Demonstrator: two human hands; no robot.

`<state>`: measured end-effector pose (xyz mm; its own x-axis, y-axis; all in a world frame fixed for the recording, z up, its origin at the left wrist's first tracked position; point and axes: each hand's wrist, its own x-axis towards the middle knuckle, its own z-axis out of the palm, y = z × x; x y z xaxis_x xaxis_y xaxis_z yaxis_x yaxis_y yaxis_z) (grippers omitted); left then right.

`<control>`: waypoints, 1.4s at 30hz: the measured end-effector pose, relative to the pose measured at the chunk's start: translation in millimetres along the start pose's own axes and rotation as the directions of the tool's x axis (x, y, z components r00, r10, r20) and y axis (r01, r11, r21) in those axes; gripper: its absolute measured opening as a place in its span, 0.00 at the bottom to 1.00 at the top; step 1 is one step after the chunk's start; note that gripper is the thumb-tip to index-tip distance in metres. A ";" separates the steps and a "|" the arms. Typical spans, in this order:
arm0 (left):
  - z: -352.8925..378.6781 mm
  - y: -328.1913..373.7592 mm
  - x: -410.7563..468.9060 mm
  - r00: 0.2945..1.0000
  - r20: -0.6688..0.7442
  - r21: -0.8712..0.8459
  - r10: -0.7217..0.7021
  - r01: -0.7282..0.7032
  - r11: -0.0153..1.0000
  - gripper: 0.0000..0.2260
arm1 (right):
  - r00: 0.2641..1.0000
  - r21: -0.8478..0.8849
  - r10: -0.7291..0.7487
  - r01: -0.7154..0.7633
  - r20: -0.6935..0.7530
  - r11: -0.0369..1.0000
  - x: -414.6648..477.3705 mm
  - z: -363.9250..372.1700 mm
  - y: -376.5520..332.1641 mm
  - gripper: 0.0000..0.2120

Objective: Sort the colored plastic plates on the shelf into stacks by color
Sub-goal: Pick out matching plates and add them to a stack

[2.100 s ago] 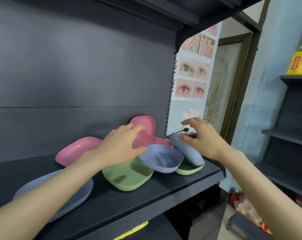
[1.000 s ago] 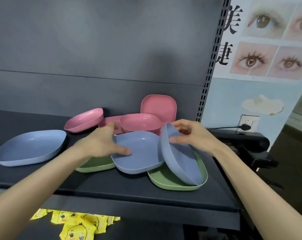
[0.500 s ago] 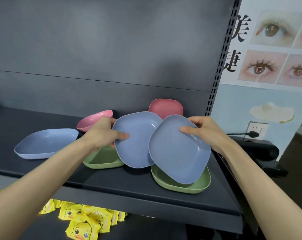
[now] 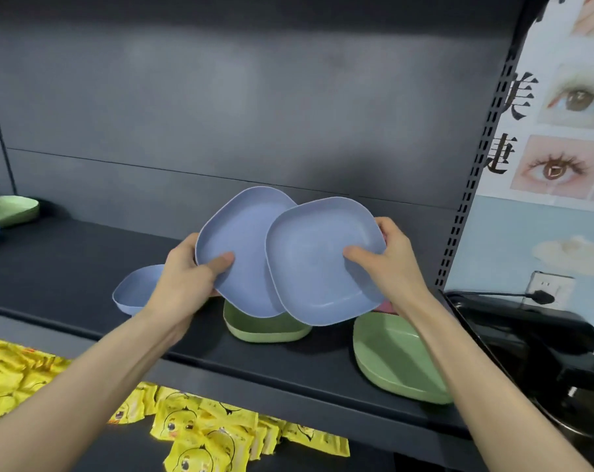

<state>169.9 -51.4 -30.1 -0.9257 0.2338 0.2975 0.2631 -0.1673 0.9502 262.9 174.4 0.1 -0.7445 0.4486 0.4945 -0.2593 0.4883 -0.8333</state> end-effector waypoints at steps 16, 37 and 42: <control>-299.2 12.1 20.4 0.958 -0.260 0.050 0.120 -0.110 0.993 0.08 | 0.996 0.257 -0.043 0.023 0.073 0.966 -44.8 306.6 -87.3 0.19; -530.7 -16.9 197.6 0.967 -0.121 0.579 0.225 -0.115 0.807 0.19 | 0.998 0.208 -0.051 0.042 0.034 0.977 49.4 574.6 -93.2 0.31; -574.0 -32.2 257.2 0.980 0.053 0.644 0.193 -0.181 0.743 0.32 | 0.999 0.148 -0.001 -0.005 0.041 0.989 86.4 618.1 -90.9 0.31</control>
<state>-232.8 -535.6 -37.8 -0.8418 0.2474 0.4797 0.5383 0.4505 0.7123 -158.2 -293.9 -34.3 -0.7689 0.4170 0.4846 -0.3434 0.3701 -0.8632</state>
